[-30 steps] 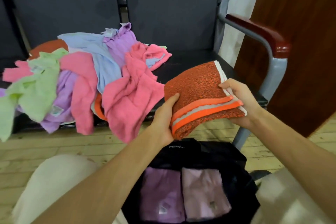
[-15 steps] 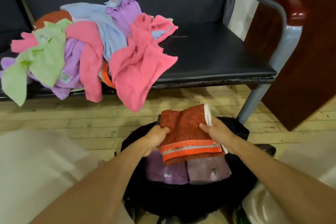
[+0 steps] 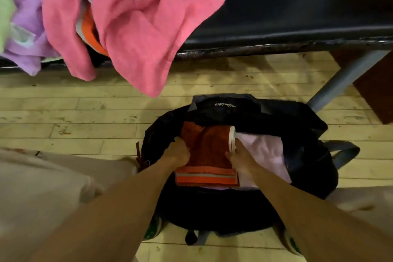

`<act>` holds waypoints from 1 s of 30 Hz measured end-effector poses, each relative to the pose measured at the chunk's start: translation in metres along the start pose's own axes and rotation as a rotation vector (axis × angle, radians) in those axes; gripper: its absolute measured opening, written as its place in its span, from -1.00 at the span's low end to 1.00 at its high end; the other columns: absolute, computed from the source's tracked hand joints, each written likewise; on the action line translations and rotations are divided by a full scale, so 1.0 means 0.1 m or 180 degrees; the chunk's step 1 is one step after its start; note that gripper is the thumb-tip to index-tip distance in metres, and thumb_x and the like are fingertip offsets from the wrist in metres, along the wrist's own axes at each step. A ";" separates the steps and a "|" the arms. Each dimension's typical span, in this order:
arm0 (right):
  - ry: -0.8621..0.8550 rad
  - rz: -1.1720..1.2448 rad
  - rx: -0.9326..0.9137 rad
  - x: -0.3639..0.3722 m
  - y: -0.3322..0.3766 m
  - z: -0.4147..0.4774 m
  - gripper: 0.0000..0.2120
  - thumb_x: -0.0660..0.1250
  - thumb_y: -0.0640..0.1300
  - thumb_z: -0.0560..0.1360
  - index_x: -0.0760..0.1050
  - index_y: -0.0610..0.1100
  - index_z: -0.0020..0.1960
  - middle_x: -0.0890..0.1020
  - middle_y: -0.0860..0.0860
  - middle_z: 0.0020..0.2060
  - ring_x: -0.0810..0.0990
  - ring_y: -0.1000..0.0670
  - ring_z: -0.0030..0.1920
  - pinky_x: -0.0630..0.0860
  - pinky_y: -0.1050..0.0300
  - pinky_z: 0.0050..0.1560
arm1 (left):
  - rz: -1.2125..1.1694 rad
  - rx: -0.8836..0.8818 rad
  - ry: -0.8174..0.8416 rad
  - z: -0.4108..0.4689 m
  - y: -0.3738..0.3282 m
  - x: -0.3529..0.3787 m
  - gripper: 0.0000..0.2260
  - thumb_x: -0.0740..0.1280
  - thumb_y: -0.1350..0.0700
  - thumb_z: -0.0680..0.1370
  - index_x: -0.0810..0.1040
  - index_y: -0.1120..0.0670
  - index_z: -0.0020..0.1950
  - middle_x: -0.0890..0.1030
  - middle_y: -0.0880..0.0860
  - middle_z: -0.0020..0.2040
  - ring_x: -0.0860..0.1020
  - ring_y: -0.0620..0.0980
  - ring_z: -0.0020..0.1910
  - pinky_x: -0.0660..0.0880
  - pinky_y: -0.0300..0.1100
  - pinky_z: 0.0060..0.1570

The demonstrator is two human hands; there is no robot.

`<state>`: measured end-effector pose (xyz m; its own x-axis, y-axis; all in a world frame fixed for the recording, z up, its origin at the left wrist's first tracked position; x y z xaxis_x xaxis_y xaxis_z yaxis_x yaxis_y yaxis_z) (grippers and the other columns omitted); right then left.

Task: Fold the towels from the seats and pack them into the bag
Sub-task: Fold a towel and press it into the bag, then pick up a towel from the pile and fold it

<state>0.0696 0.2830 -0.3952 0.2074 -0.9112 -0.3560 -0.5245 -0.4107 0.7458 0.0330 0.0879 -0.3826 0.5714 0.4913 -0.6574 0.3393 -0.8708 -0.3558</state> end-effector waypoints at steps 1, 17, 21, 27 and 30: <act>0.0027 -0.0017 0.0073 0.06 -0.05 0.04 -0.47 0.14 -0.32 0.58 0.17 -0.10 0.53 0.43 -0.07 0.38 0.38 -0.10 0.40 0.31 -0.10 0.43 | 0.0065 -0.0017 0.0006 0.05 0.04 0.02 -0.50 0.08 0.11 0.66 0.01 0.33 0.50 0.35 0.29 0.38 0.41 0.23 0.31 0.40 -0.01 0.25; 0.0267 -0.0664 0.0720 0.17 -0.28 0.20 -0.63 0.20 -0.16 0.61 0.34 -0.19 0.39 0.53 -0.14 0.26 0.54 -0.12 0.17 0.48 0.15 0.09 | 0.0619 -0.0013 0.0294 0.06 0.01 0.00 -0.70 0.10 0.13 0.63 0.38 0.28 0.27 0.50 0.21 0.21 0.52 0.14 0.14 0.45 -0.14 -0.01; 0.0133 -0.0826 0.0459 -0.17 0.16 0.06 -0.72 0.20 -0.23 0.58 0.46 -0.28 0.26 0.56 -0.14 0.07 0.55 -0.10 0.05 0.54 0.15 -0.09 | 0.0845 0.0410 0.0460 -0.23 -0.37 -0.28 -0.71 0.13 0.10 0.62 0.47 0.20 0.26 0.53 0.15 0.18 0.53 0.12 0.12 0.44 -0.23 -0.08; 0.0247 -0.0376 -0.0090 -0.59 1.14 -0.45 -0.83 0.23 -0.21 0.61 0.51 -0.14 0.17 0.61 -0.11 0.08 0.67 -0.11 0.00 0.59 0.05 -0.03 | -0.0027 0.0782 0.0464 -0.75 -0.89 -0.78 -0.85 0.17 0.20 0.60 0.52 0.15 -0.06 0.55 0.09 -0.18 0.51 -0.01 -0.27 0.39 -0.25 -0.34; 0.0304 -0.0374 -0.0486 -0.76 1.69 -0.74 -0.85 0.22 -0.15 0.63 0.50 -0.13 0.16 0.63 -0.08 0.01 0.67 -0.10 -0.04 0.58 0.02 0.06 | -0.0332 0.1192 0.0273 -1.06 -1.09 -1.11 -0.82 0.15 0.25 0.60 0.52 0.11 -0.07 0.54 0.05 -0.19 0.49 -0.05 -0.26 0.39 -0.26 -0.30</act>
<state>0.0263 0.2805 -0.2002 0.3409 -0.8526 -0.3959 -0.3625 -0.5078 0.7815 0.0114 0.1301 -0.2005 0.6140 0.5636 -0.5527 0.1119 -0.7552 -0.6459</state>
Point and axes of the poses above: each hand's wrist, its own z-axis towards the middle knuckle, its own x-axis out of the palm, y = z × x, the point moved 8 cm from there along z, towards the middle knuckle
